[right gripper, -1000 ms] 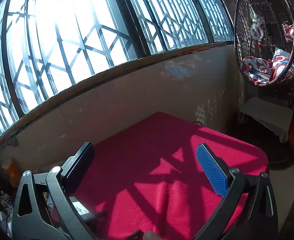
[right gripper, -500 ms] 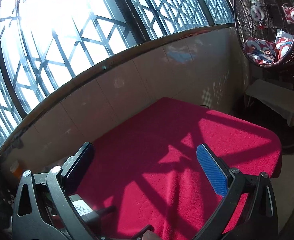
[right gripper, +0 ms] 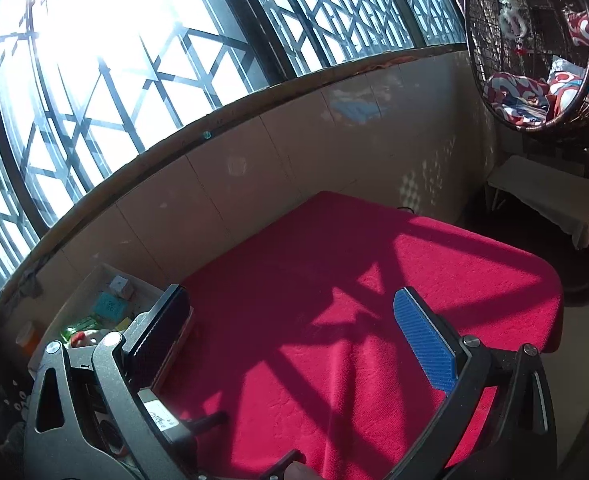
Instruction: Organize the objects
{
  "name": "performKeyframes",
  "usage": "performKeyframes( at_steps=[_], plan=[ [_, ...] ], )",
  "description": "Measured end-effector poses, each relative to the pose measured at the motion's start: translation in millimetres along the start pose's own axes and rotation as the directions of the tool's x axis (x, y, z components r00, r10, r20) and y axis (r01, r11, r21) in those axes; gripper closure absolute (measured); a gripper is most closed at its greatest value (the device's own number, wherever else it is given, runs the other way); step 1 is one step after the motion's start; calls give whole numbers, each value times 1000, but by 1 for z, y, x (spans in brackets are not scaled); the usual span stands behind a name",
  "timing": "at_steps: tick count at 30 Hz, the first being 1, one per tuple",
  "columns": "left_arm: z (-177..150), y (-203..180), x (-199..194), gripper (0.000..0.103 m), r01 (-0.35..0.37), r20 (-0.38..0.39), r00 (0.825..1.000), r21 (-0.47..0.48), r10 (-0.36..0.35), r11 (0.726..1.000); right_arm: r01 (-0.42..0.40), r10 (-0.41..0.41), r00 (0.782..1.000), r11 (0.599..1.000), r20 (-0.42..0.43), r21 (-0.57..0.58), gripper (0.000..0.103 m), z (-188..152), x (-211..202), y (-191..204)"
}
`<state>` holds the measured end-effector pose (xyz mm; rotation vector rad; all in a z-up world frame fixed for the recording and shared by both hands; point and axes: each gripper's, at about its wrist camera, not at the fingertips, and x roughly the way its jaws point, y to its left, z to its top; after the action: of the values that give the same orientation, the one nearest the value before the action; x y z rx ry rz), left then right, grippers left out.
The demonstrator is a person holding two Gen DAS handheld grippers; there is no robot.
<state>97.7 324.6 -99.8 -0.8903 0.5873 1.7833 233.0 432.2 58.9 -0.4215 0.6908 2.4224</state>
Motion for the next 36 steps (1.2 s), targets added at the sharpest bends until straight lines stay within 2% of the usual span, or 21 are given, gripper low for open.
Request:
performKeyframes(
  at_steps=[13, 36],
  plan=[
    [1, 1, -1, 0, 1, 0, 1000, 2, -1, 1000, 24, -24, 999, 1000, -29, 12, 0, -2, 5, -6],
    [3, 0, 3, 0, 4, 2, 1000, 2, -4, 1000, 10, -8, 999, 1000, -47, 29, 0, -7, 6, -9]
  ],
)
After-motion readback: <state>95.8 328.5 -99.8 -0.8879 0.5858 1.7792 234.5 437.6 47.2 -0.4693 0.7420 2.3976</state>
